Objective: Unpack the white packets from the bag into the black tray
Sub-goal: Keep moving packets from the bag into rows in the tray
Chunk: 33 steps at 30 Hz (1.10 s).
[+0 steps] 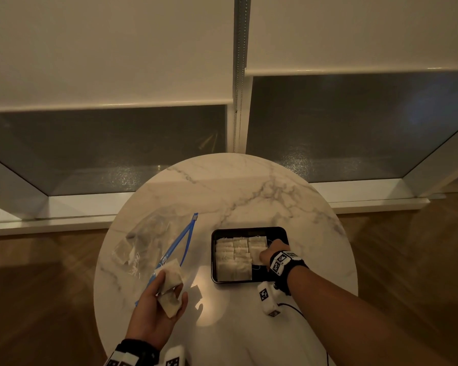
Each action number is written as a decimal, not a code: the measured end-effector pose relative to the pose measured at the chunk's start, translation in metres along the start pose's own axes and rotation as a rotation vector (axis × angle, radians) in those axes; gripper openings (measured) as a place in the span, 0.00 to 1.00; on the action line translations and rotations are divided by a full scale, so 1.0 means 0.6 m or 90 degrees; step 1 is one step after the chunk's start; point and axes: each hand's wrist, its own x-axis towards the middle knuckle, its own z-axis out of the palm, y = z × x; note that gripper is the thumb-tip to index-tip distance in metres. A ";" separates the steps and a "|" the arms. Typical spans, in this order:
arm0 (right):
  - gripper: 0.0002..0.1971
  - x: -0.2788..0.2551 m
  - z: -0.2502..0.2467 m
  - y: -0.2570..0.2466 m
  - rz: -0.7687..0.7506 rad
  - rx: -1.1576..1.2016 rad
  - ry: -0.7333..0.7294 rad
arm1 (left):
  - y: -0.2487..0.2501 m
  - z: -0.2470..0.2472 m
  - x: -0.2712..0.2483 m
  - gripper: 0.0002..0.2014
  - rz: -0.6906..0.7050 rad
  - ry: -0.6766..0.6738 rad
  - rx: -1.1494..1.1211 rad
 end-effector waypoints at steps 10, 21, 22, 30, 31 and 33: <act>0.06 0.011 0.008 0.006 -0.009 -0.020 -0.012 | 0.002 -0.001 0.009 0.08 0.005 0.010 0.007; 0.08 0.025 0.007 0.004 -0.032 0.003 0.017 | 0.003 0.000 0.011 0.11 0.012 0.012 0.017; 0.08 0.025 0.009 0.006 -0.033 -0.011 0.019 | 0.003 0.001 0.011 0.11 0.013 0.013 0.018; 0.18 0.035 0.015 0.013 -0.047 -0.036 0.080 | 0.001 0.005 0.008 0.06 0.019 0.015 0.026; 0.18 0.035 0.017 0.011 -0.049 -0.042 0.093 | 0.000 0.005 0.008 0.06 0.019 0.015 0.024; 0.17 0.034 0.019 0.009 -0.052 -0.054 0.109 | 0.000 0.005 0.007 0.06 0.020 0.014 0.025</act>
